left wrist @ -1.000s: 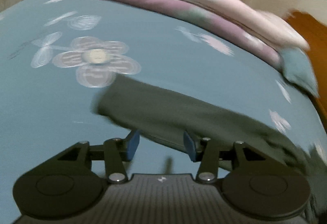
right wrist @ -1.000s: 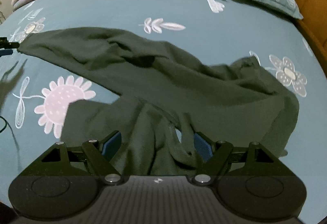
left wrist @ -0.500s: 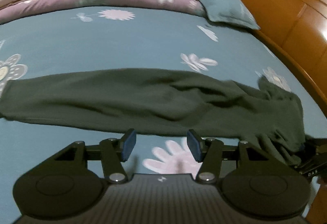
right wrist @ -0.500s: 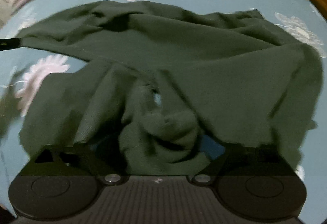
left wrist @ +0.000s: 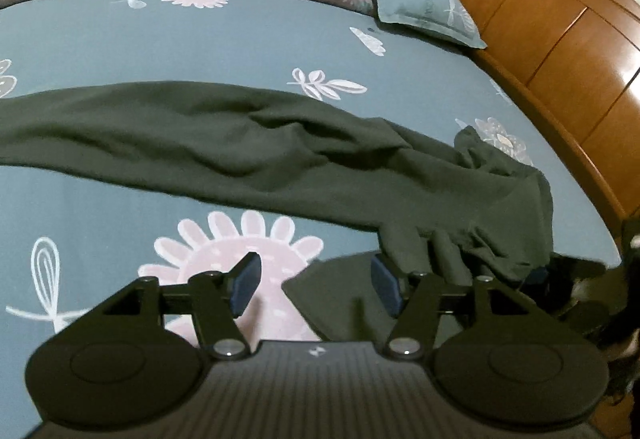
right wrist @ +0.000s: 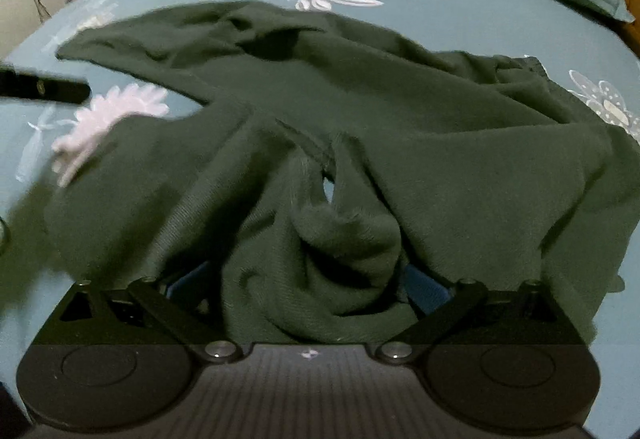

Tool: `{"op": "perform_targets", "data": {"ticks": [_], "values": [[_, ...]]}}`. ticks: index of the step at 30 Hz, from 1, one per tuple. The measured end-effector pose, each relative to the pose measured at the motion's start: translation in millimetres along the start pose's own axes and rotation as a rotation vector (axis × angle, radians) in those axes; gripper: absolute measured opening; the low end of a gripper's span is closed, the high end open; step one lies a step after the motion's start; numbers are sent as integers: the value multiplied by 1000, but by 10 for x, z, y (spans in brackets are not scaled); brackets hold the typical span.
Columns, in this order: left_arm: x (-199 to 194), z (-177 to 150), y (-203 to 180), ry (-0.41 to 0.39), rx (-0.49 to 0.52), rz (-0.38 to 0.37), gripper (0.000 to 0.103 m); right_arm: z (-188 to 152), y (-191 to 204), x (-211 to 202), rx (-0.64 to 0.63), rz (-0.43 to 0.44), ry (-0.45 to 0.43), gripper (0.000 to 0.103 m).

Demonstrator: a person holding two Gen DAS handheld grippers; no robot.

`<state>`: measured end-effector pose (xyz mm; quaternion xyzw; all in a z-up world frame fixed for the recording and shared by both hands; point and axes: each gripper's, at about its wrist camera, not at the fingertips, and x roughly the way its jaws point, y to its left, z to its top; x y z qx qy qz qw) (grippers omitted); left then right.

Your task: Fold clothes

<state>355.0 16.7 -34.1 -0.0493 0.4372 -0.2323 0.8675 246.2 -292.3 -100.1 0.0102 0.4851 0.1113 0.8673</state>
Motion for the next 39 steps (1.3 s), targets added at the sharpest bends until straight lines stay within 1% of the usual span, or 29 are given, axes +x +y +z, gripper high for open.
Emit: {"op": "perform_targets", "data": {"ticks": [3,6,8,9,11,12,13,16,18,20,23,24,25,26,27,28,30,32,34,37,39], "values": [[-42,-13,-38,-20,-27,30,61,185,-235,-268,-14,63,-74,95],[-71,-56,-90,-30,-65,54,61,524,-628,-476,-52,34,-143,90],[-71,-89,-146,-28,-77,63,61,794,-954,-530,-66,-9,-176,84],[-73,-106,-178,-26,-80,67,61,931,-1124,-521,-69,-33,-186,83],[-76,-140,-244,-24,-83,78,61,1179,-1473,-387,-65,-63,-178,76],[-78,-155,-272,-23,-88,84,61,1285,-1641,-288,-61,-74,-166,75],[-79,-171,-293,-23,-95,90,61,1370,-1794,-163,-56,-82,-149,72],[-78,-218,-342,-19,-120,109,61,1506,-2110,216,-52,-59,-99,64],[-81,-256,-367,-11,-124,126,61,1567,-2275,459,-59,-38,-67,63],[-75,-292,-385,2,-121,144,61,1583,-2335,654,-53,-78,-44,63],[-58,-319,-385,15,-116,168,61,1565,-2356,791,-96,-51,-51,64],[-47,-321,-378,17,-121,174,61,1546,-2335,786,-103,-41,-56,62],[-35,-321,-372,18,-129,174,61,1527,-2313,782,-110,-31,-61,50],[-22,-320,-367,18,-137,171,61,1506,-2287,764,-120,-19,-64,35],[-5,-313,-372,19,-141,168,61,1482,-2254,727,-132,-3,-66,26],[10,-303,-381,20,-139,165,61,1467,-2227,691,-138,2,-72,23],[33,-278,-420,19,-125,159,61,1469,-2195,614,-127,-23,-95,22],[53,-246,-464,13,-111,152,62,1498,-2210,500,-97,-57,-138,22],[64,-221,-496,9,-104,148,61,1545,-2308,372,-43,-86,-192,22],[46,-197,-538,-5,-99,141,61,1607,-2498,194,29,-165,-258,21],[33,-201,-542,-13,-101,136,62,1638,-2639,191,96,-207,-257,21]]}}
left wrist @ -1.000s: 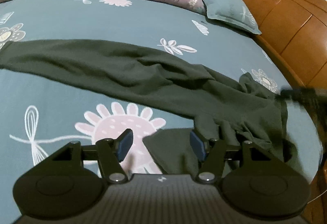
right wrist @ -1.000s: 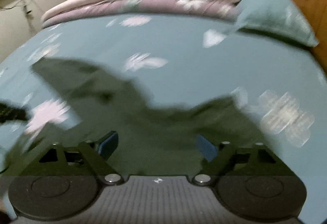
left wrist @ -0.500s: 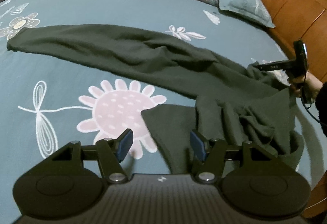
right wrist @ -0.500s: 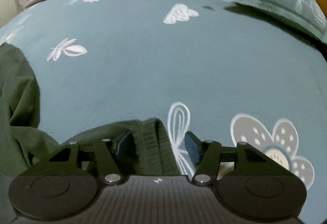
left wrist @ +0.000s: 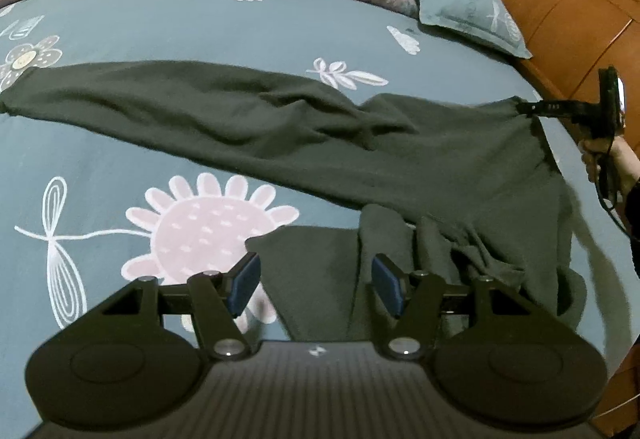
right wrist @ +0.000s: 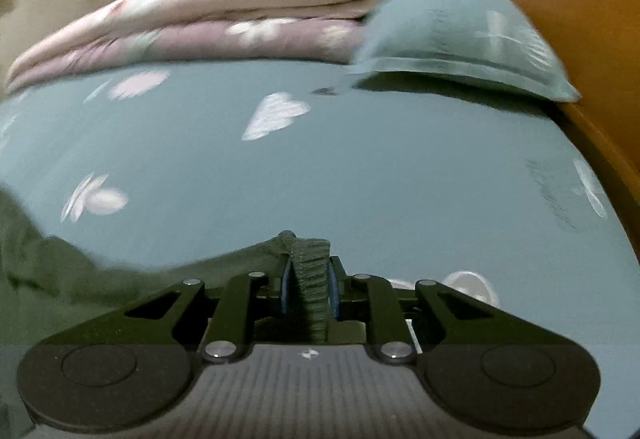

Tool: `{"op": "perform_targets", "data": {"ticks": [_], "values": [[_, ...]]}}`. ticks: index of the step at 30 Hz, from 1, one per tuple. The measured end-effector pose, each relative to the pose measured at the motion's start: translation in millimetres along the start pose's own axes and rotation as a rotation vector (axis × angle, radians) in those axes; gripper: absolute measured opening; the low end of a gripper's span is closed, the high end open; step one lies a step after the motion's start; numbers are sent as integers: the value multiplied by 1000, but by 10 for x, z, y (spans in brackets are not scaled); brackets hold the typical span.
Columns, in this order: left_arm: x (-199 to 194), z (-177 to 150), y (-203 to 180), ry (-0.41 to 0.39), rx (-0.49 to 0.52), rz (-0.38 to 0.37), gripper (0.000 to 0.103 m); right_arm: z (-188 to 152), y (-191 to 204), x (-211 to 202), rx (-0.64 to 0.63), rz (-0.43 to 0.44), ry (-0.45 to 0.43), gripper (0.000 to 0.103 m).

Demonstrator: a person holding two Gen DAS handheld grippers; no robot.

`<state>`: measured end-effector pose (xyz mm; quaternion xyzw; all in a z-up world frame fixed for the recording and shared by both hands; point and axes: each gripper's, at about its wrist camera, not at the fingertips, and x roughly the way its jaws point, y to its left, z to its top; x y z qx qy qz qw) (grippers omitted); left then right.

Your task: Fold clothes

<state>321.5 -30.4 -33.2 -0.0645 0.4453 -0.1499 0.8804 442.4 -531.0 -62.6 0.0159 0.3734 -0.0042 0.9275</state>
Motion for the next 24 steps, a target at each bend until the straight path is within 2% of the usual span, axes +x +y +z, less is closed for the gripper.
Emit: {"op": "perform_targets", "data": {"ticks": [2,6,9,10,14,16,17,18,22,24], "values": [[6,-8,14,-1,-6,1,62,8,-84,57,43,-43,19,22],[-1,-31,63,-4,-25,8,62,-50,0,162,24,-80,72,25],[-29,-40,117,-11,-43,12,62,32,177,36,-37,-126,11,32],[-35,-42,136,-14,-48,15,62,82,257,-12,-56,-111,-11,33],[-42,-54,196,-21,-66,19,64,283,662,-113,-114,62,-66,34],[-44,-61,205,-23,-64,21,64,321,945,-27,-128,222,-32,30],[-48,-62,208,-25,-60,23,64,315,1133,49,-141,302,-4,19],[-53,-63,211,-27,-55,25,64,297,1327,121,-158,375,24,14],[-118,-57,285,-57,-61,53,65,118,2152,340,-260,615,128,12],[-152,-79,358,-68,-88,50,68,-6,2541,348,-343,671,160,13]]}}
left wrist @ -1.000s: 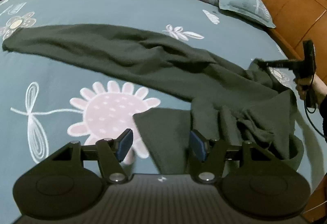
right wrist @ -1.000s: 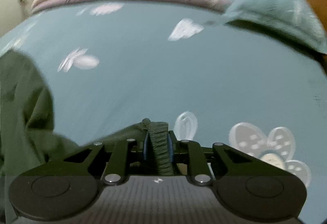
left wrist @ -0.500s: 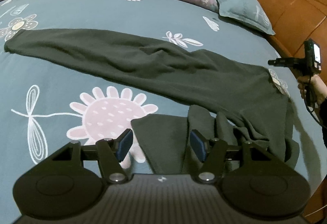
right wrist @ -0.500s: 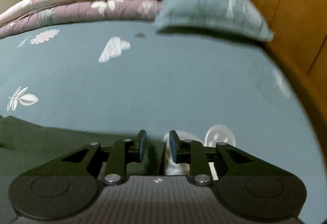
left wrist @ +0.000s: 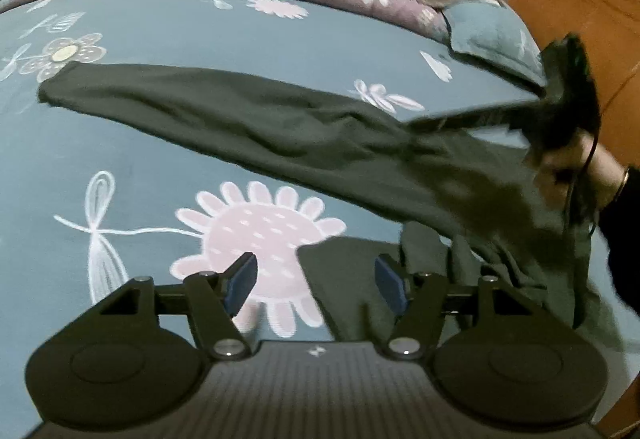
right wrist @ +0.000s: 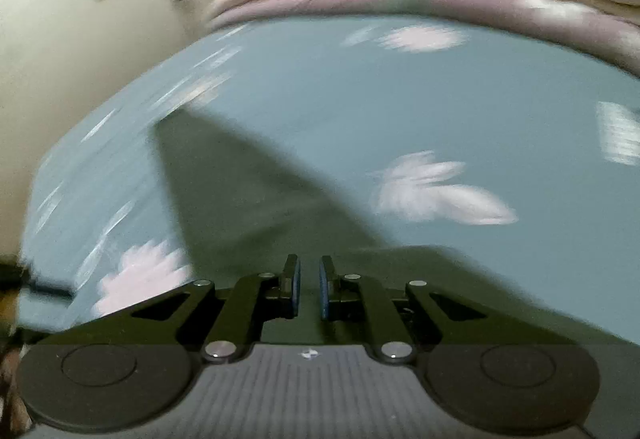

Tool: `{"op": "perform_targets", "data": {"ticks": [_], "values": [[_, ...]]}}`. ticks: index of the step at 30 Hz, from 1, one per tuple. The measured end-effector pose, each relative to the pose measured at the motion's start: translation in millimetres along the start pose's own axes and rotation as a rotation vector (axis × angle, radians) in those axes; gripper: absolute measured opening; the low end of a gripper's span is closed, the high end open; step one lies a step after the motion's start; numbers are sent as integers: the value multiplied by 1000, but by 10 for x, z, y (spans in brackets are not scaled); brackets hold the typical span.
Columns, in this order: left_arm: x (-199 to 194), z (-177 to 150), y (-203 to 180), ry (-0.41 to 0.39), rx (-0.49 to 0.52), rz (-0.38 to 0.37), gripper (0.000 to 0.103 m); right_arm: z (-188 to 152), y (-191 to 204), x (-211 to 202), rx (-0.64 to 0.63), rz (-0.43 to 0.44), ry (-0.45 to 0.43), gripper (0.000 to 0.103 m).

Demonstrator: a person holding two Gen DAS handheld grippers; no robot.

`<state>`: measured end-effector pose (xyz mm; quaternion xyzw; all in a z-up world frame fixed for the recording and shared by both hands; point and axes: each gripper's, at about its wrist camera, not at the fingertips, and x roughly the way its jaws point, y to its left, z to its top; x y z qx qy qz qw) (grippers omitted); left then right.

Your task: Fold clothes

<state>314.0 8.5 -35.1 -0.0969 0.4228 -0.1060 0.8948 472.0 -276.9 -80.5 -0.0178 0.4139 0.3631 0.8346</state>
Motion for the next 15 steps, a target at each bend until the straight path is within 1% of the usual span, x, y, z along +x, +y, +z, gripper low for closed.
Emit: {"op": "perform_targets", "data": {"ticks": [2,3,4,5,6,8,9,11,14,15], "values": [[-11,-37,80,3,-21,1,68,-26,279,231,-71,-2,65,13],[-15,-59,119,6,-30,6,68,-63,382,343,-86,-4,104,13],[-19,-76,157,8,-40,7,68,-121,443,453,-75,3,147,13],[-24,-91,195,10,-50,6,68,-179,513,507,-74,9,172,13],[-32,-104,247,11,-64,2,68,-235,595,480,-89,13,169,13],[-37,-114,337,12,-83,-5,69,-316,742,424,-113,27,172,18],[-31,-109,388,13,-89,-5,69,-282,771,402,-109,42,179,17],[-14,-87,449,9,-98,3,69,-171,797,399,-92,58,160,16],[-3,-50,524,-2,-109,-5,69,22,807,501,-63,19,80,17],[-3,-42,540,-5,-108,-12,69,57,790,578,-35,17,70,17]]}}
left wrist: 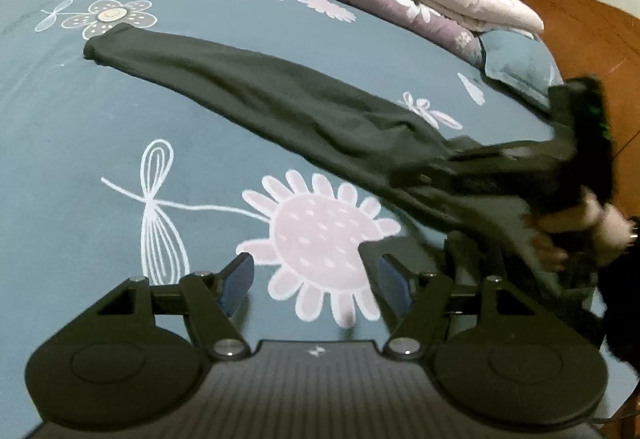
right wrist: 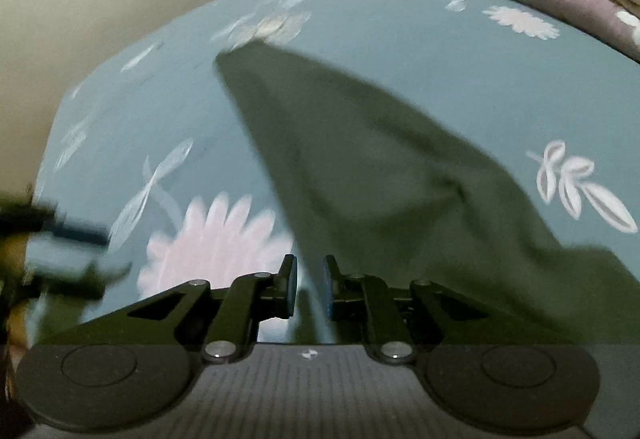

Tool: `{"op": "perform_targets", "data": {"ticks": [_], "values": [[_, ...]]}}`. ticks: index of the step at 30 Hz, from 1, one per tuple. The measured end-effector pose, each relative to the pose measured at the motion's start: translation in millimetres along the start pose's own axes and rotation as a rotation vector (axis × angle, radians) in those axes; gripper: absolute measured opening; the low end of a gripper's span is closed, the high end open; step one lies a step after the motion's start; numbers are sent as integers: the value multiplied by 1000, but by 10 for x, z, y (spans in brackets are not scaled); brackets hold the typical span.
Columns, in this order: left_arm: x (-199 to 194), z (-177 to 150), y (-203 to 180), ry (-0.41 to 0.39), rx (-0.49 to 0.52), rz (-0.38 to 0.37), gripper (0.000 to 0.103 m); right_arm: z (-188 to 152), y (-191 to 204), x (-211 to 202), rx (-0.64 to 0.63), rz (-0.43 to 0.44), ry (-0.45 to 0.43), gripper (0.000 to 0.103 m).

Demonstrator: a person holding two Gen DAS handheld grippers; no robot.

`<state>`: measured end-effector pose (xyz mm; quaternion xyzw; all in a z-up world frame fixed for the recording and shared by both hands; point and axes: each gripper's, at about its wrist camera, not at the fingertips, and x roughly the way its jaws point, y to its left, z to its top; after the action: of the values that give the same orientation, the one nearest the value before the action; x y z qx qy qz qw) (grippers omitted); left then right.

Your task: Fold clothes

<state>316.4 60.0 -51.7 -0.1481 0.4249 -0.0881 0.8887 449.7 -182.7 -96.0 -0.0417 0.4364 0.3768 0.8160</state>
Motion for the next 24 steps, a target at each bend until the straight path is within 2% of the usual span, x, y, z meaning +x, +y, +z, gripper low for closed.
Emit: {"op": "perform_targets", "data": {"ticks": [3,5,7,8,11,13,14,17,19,22,24], "values": [[-27,11,50,-7,16,2,69,51,4,326,58,-46,20,18],[-78,-8,137,-14,9,0,70,29,58,350,96,-4,22,20],[-110,-35,249,-12,-10,-2,71,57,204,351,46,72,79,18],[-123,-46,303,-12,-18,3,71,90,272,358,17,84,88,18],[-169,-59,455,-22,-44,28,71,258,394,424,-33,42,33,18],[-208,-45,531,-31,-60,29,71,399,373,542,-1,13,-12,20],[-233,-39,557,-36,-61,25,71,460,364,615,12,-5,-26,25],[-326,-41,629,-59,-54,14,71,520,365,819,5,-63,-23,29],[-360,-54,690,-67,-59,8,71,502,434,863,-47,-98,-35,31],[-361,-79,781,-64,-73,6,71,518,580,940,-145,-157,-18,31],[-348,-92,821,-58,-76,10,71,545,632,965,-182,-169,1,20]]}}
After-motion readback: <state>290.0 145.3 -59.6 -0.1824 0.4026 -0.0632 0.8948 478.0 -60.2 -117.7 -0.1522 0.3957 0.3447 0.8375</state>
